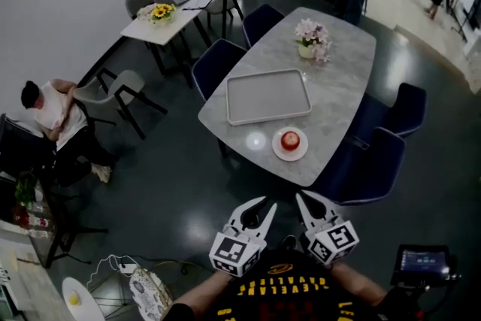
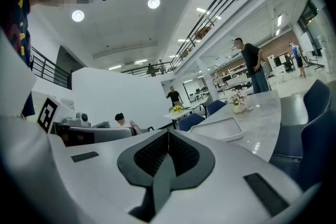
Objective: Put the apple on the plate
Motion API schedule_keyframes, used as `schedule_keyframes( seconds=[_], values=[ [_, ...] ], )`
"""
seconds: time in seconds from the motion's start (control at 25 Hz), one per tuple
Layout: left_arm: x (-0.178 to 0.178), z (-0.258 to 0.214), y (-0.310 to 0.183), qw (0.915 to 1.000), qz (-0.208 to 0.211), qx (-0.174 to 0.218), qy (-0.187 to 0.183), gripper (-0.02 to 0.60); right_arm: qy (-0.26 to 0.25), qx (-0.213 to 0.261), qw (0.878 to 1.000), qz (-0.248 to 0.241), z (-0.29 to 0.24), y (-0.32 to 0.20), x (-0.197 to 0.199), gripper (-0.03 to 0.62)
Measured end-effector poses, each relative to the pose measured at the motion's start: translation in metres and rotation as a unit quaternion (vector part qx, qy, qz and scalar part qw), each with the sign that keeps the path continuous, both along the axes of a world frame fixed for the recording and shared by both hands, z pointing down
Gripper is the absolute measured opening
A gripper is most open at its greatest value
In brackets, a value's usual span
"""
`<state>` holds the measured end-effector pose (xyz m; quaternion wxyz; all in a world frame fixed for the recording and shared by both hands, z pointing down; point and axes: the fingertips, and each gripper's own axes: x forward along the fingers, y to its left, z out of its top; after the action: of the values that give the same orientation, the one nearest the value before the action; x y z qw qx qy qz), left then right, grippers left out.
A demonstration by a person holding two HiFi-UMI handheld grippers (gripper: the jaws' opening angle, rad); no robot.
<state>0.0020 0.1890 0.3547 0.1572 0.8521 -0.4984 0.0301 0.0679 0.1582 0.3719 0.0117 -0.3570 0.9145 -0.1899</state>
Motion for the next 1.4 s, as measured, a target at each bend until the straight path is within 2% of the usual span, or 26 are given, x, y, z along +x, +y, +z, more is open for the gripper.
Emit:
schedule_keyframes(
  seconds=[0.12,0.24,0.48,0.68,0.8,1.04,1.4],
  values=[
    [-0.019,-0.006,-0.033,0.9998,0.017,0.002,0.008,0.072,0.000,0.005,1.000,0.022,-0.002,-0.031,-0.014,0.006],
    [-0.031,-0.010,-0.057,0.9987,0.042,-0.003,0.028,0.072,0.021,0.003,0.998,0.051,-0.005,-0.052,-0.020,0.006],
    [-0.062,0.006,-0.097,0.9956,0.068,-0.032,0.056,0.072,0.043,-0.037,0.991,0.118,0.020,-0.082,-0.023,0.006],
    [-0.074,0.029,-0.115,0.9915,0.083,-0.066,0.075,0.072,0.060,-0.079,0.983,0.152,0.038,-0.089,-0.018,0.006],
    [-0.078,0.044,-0.124,0.9905,0.084,-0.081,0.073,0.072,0.073,-0.092,0.979,0.167,0.047,-0.095,-0.014,0.006],
    [-0.073,0.064,-0.145,0.9880,0.082,-0.109,0.072,0.072,0.078,-0.115,0.975,0.173,0.063,-0.114,-0.001,0.006],
    [-0.050,0.087,-0.178,0.9815,0.060,-0.163,0.080,0.072,0.058,-0.150,0.978,0.135,0.088,-0.159,0.016,0.008]
  ],
)
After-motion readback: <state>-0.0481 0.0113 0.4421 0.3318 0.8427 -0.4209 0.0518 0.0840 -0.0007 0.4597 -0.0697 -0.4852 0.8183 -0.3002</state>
